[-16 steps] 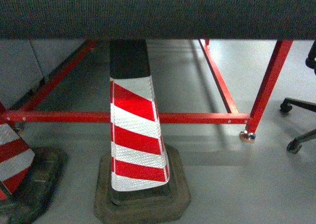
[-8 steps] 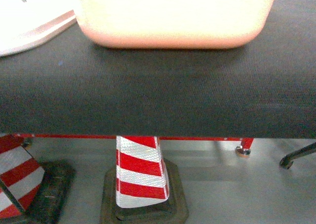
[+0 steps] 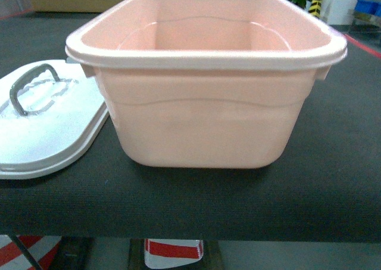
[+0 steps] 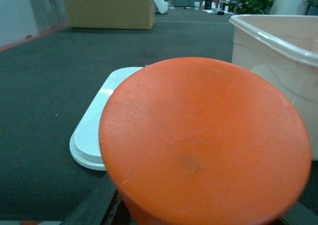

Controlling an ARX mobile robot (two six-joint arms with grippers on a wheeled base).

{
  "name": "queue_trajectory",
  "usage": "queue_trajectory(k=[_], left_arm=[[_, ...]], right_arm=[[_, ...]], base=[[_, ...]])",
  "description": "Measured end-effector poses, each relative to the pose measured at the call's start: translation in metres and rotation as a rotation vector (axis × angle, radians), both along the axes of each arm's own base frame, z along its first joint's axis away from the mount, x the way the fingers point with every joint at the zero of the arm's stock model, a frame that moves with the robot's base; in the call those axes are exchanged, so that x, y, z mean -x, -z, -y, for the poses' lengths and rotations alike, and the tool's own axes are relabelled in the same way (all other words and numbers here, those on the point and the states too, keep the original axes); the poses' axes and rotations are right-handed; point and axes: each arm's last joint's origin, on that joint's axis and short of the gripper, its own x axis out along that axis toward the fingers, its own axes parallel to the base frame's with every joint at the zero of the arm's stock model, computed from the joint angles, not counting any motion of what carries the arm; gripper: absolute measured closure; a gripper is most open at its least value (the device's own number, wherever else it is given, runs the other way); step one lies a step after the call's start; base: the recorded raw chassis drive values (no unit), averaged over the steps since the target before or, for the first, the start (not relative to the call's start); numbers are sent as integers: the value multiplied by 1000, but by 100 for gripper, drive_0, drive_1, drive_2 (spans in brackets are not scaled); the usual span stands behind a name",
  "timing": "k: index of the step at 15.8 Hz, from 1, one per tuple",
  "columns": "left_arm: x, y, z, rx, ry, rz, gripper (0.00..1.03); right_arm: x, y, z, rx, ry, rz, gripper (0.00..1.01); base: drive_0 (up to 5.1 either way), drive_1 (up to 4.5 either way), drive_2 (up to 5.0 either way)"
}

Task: Pick capacitor and pack into box

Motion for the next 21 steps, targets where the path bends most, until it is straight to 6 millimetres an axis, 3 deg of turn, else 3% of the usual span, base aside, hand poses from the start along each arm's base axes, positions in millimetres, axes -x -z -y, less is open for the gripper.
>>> queue_trajectory(k=[19,21], left_arm=[[0,0,0,-1,-2,3,59],[-10,-12,9,-33,-52,101,59]], right_arm=[[0,0,0,2,-1,0,3],[0,0,0,1,-1,0,3]], base=[[0,0,0],[0,0,0]])
